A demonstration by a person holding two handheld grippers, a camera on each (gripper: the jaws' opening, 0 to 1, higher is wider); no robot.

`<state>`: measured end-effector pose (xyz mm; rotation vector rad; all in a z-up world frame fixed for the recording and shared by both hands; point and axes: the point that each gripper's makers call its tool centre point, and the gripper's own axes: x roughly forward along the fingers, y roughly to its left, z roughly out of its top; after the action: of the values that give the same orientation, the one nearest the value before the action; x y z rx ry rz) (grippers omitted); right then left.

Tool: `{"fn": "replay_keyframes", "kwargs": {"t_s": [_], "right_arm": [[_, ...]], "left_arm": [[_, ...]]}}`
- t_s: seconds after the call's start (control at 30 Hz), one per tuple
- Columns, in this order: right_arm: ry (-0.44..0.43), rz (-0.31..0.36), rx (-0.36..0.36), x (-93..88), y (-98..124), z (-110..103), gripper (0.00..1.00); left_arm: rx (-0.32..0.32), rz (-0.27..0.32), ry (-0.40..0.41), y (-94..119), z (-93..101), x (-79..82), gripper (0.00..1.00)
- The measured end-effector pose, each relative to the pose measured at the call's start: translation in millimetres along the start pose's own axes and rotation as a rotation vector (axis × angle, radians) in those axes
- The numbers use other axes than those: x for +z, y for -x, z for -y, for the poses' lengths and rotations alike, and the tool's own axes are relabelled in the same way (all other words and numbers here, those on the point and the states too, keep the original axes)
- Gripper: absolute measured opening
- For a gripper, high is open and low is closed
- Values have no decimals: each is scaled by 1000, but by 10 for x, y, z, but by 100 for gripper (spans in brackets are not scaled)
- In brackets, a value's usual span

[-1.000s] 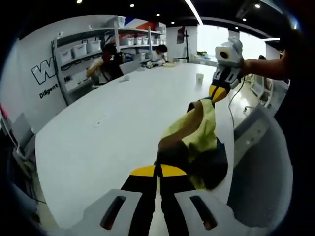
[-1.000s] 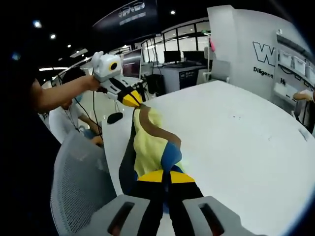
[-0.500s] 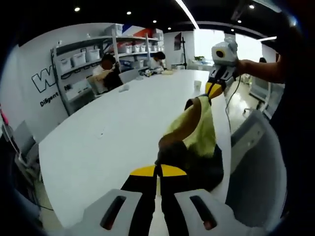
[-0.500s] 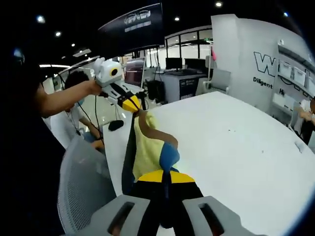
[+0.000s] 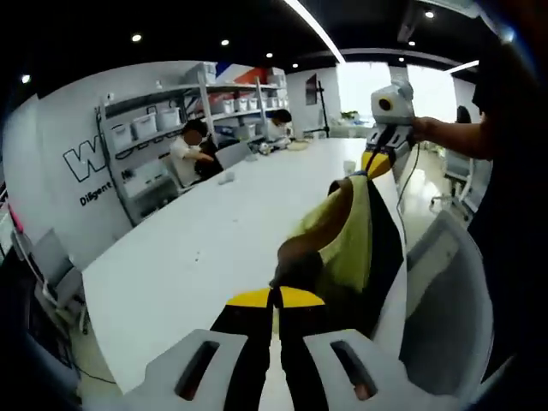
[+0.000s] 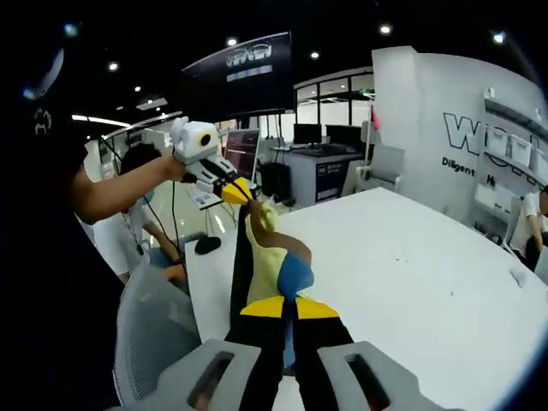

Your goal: Fold the garment on the visible template until the final outline fits inside the template.

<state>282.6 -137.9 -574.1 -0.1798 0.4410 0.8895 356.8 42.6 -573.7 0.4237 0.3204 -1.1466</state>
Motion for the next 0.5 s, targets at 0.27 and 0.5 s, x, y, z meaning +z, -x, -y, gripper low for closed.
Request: {"fn": "replay_keyframes", "kwargs": {"t_s": [0.27, 0.5], "right_arm": [[21, 81, -37, 299, 161, 77, 0], [47, 119, -46, 494, 277, 84, 0]], "left_arm": [[0, 69, -40, 124, -53, 363, 1], [-14, 88, -82, 211, -32, 561, 1]]}}
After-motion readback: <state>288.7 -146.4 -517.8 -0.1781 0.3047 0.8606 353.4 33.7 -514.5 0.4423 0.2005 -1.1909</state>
